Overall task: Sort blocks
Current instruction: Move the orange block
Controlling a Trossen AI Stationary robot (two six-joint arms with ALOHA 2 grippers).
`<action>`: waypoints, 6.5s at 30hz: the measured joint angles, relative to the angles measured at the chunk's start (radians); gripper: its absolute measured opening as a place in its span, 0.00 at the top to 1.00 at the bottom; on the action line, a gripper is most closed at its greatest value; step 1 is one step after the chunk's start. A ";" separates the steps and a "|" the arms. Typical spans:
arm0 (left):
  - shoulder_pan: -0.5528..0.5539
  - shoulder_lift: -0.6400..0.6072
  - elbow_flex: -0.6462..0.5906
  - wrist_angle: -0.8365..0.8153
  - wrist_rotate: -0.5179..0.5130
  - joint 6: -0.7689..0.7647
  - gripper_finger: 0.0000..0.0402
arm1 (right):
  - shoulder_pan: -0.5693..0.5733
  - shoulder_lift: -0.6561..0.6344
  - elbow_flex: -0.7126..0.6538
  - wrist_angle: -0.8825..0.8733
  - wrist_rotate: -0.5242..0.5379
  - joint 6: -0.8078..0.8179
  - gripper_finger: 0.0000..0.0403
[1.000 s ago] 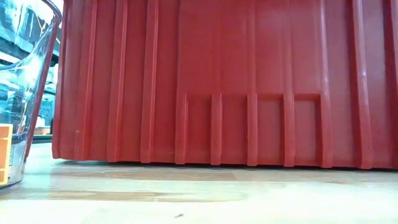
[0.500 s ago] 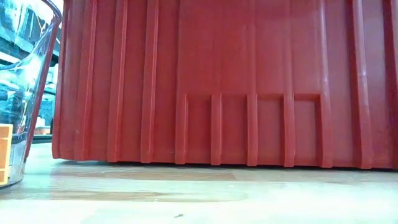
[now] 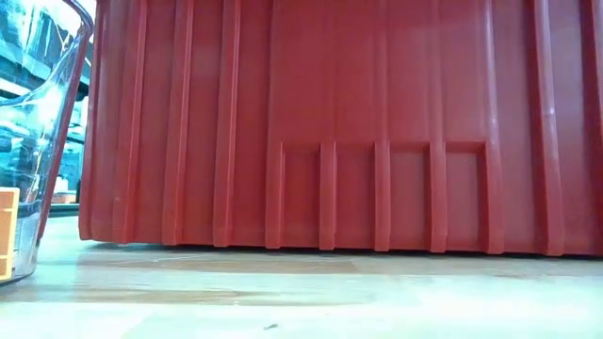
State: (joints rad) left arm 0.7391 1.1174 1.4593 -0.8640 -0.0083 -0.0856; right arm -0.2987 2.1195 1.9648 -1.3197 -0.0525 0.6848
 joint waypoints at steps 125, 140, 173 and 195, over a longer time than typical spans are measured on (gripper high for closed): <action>0.000 -0.007 0.028 -0.008 -0.212 0.245 0.14 | 0.102 -0.050 -0.176 0.181 -0.035 0.156 0.18; 0.000 -0.007 0.028 -0.008 -0.212 0.256 0.14 | 0.134 -0.087 -0.249 0.146 -0.045 0.137 0.18; 0.000 -0.007 0.027 -0.008 -0.253 0.255 0.14 | 0.109 -0.001 -0.504 0.319 0.069 -0.059 0.23; 0.000 -0.012 0.027 -0.008 -0.319 0.254 0.14 | 0.104 0.003 -0.128 0.145 0.223 -0.184 0.71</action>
State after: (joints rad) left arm 0.7391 1.1056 1.4868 -0.8717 -0.3271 0.1689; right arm -0.1942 2.1226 1.8366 -1.1749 0.1702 0.5010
